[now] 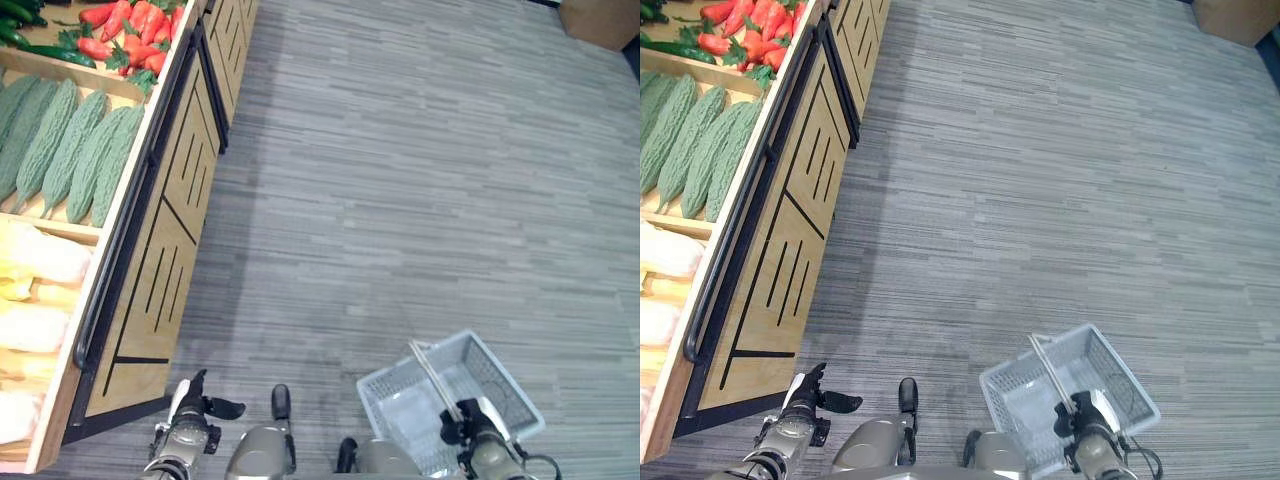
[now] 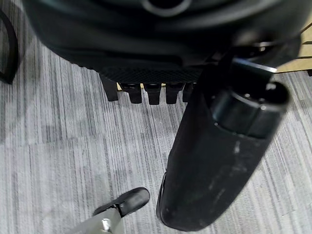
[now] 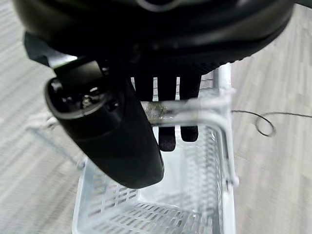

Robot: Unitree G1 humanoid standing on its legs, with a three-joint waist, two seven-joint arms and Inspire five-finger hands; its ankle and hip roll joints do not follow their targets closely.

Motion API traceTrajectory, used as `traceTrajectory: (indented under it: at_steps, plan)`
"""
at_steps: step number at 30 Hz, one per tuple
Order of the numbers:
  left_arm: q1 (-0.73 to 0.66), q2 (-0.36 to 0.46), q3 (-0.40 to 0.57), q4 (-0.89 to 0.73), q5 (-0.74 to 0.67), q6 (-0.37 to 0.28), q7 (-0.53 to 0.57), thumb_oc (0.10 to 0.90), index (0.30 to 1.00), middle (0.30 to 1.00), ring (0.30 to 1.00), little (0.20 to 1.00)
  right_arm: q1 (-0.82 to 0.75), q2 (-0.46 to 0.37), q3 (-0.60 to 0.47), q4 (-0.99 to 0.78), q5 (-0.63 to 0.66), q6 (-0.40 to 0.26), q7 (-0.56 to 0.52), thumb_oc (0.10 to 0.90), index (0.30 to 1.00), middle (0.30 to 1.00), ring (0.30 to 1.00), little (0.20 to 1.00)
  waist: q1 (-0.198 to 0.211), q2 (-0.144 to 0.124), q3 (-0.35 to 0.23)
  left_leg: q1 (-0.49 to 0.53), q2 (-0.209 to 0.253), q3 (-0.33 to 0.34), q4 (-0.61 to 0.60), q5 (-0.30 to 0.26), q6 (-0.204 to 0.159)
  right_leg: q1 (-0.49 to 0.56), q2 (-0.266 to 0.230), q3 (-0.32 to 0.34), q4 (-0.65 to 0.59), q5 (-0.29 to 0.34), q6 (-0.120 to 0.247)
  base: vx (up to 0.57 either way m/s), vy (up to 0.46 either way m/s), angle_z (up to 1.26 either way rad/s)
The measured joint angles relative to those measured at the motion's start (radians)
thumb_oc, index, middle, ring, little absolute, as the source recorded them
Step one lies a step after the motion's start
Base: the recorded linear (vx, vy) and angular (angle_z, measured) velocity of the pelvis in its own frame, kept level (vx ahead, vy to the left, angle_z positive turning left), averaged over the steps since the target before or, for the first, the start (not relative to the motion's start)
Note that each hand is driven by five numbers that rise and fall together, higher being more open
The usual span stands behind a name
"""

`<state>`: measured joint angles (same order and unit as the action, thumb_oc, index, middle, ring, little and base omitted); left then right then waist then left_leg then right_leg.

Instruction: Get the vegetables into the basket

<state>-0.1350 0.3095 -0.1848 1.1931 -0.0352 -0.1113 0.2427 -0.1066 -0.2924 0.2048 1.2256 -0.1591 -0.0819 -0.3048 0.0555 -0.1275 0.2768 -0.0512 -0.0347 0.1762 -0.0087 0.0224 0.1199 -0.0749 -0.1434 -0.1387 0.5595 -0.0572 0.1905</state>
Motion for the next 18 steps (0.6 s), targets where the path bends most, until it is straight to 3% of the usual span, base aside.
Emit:
traceTrajectory:
  at_steps: [1, 3, 4, 7, 8, 11, 15, 16, 17, 18]
  plan:
    - [0.008, -0.001, 0.0, -0.004, 0.0, 0.0, -0.001, 0.9, 1.0, 1.0, 1.0, 1.0, 0.004, -0.001, 0.0, -0.003, 0.0, -0.001, -0.001, 0.4, 0.3, 0.3, 0.3, 0.3, 0.003, 0.0, 0.0, 0.024, -0.001, -0.014, -0.012, -0.004, 0.002, -0.035, -0.012, 0.002, 0.078, -0.013, -0.007, 0.13, 0.048, 0.24]
    - [0.005, -0.004, 0.001, -0.007, -0.001, 0.001, 0.001, 0.9, 1.0, 1.0, 1.0, 1.0, 0.008, -0.006, 0.0, -0.031, -0.001, -0.009, 0.0, 0.4, 0.3, 0.3, 0.3, 0.3, 0.007, 0.015, 0.011, 0.044, -0.004, -0.045, -0.016, -0.023, 0.017, -0.085, -0.007, 0.008, 0.109, -0.067, -0.019, 0.15, 0.002, 0.18]
    - [0.008, -0.007, 0.002, 0.0, -0.001, 0.009, 0.001, 0.9, 1.0, 1.0, 1.0, 1.0, 0.007, -0.007, 0.002, -0.055, -0.003, -0.022, 0.001, 0.4, 0.3, 0.3, 0.3, 0.3, -0.003, 0.023, 0.022, 0.064, 0.001, -0.058, -0.022, -0.019, 0.015, -0.107, 0.002, 0.014, 0.075, -0.094, -0.034, 0.15, -0.052, 0.26]
    - [0.004, -0.018, 0.001, 0.02, -0.001, 0.008, 0.002, 0.9, 1.0, 1.0, 1.0, 1.0, 0.009, -0.009, 0.006, -0.075, -0.001, -0.03, -0.006, 0.4, 0.3, 0.3, 0.3, 0.3, -0.024, 0.049, 0.038, 0.095, -0.008, -0.114, -0.025, -0.026, 0.004, -0.185, 0.046, 0.072, -0.147, -0.083, -0.033, 0.2, -0.115, 0.65]
    - [-0.002, -0.019, 0.004, 0.034, -0.002, 0.003, 0.004, 0.9, 1.0, 1.0, 1.0, 1.0, 0.01, -0.01, 0.008, -0.081, 0.0, -0.029, -0.01, 0.4, 0.3, 0.3, 0.3, 0.3, -0.031, 0.048, 0.038, 0.096, -0.014, -0.149, -0.023, -0.047, -0.028, -0.21, 0.064, 0.115, -0.261, -0.054, -0.03, 0.25, -0.133, 0.99]
    - [0.01, -0.021, 0.012, 0.069, -0.002, 0.007, 0.013, 0.9, 1.0, 1.0, 1.0, 1.0, 0.027, -0.015, 0.007, -0.068, 0.0, -0.027, -0.011, 0.4, 0.3, 0.3, 0.3, 0.3, -0.051, 0.042, 0.035, 0.139, -0.025, -0.241, -0.036, -0.068, -0.048, -0.207, 0.065, 0.161, -0.572, 0.092, -0.035, 0.3, -0.157, 0.98]
    - [0.09, -0.022, 0.031, 0.083, -0.005, 0.004, 0.016, 0.9, 1.0, 1.0, 1.0, 1.0, 0.088, -0.012, 0.003, -0.064, 0.0, -0.019, 0.001, 0.4, 0.3, 0.3, 0.3, 0.3, -0.055, 0.023, 0.023, 0.211, -0.019, -0.335, -0.03, -0.126, -0.068, -0.171, 0.044, 0.13, -0.58, 0.166, -0.071, 0.23, -0.178, 0.79]
    - [0.111, -0.03, 0.038, 0.085, -0.006, 0.007, 0.017, 0.9, 1.0, 1.0, 1.0, 1.0, 0.083, -0.012, 0.001, -0.045, 0.0, -0.015, 0.004, 0.4, 0.3, 0.3, 0.3, 0.3, -0.058, 0.035, 0.019, 0.225, 0.005, -0.351, -0.02, -0.147, -0.095, -0.167, 0.061, 0.109, -0.56, 0.238, -0.131, 0.22, -0.25, 0.64]
    - [0.128, -0.048, 0.041, 0.092, -0.006, 0.007, 0.017, 0.9, 1.0, 1.0, 1.0, 1.0, 0.07, -0.019, 0.0, -0.03, 0.0, -0.012, 0.006, 0.4, 0.3, 0.3, 0.3, 0.3, -0.058, 0.061, 0.012, 0.216, 0.041, -0.349, 0.0, -0.155, -0.111, -0.155, 0.091, 0.079, -0.563, 0.254, -0.16, 0.23, -0.286, 0.6]
    - [0.128, -0.062, 0.047, 0.104, -0.006, 0.007, 0.015, 0.9, 1.0, 1.0, 1.0, 1.0, 0.046, -0.02, -0.001, -0.018, 0.0, -0.008, 0.011, 0.4, 0.3, 0.3, 0.3, 0.3, -0.057, 0.063, 0.012, 0.196, 0.065, -0.345, 0.052, -0.148, -0.135, -0.131, 0.113, 0.056, -0.583, 0.276, -0.19, 0.25, -0.359, 0.47]
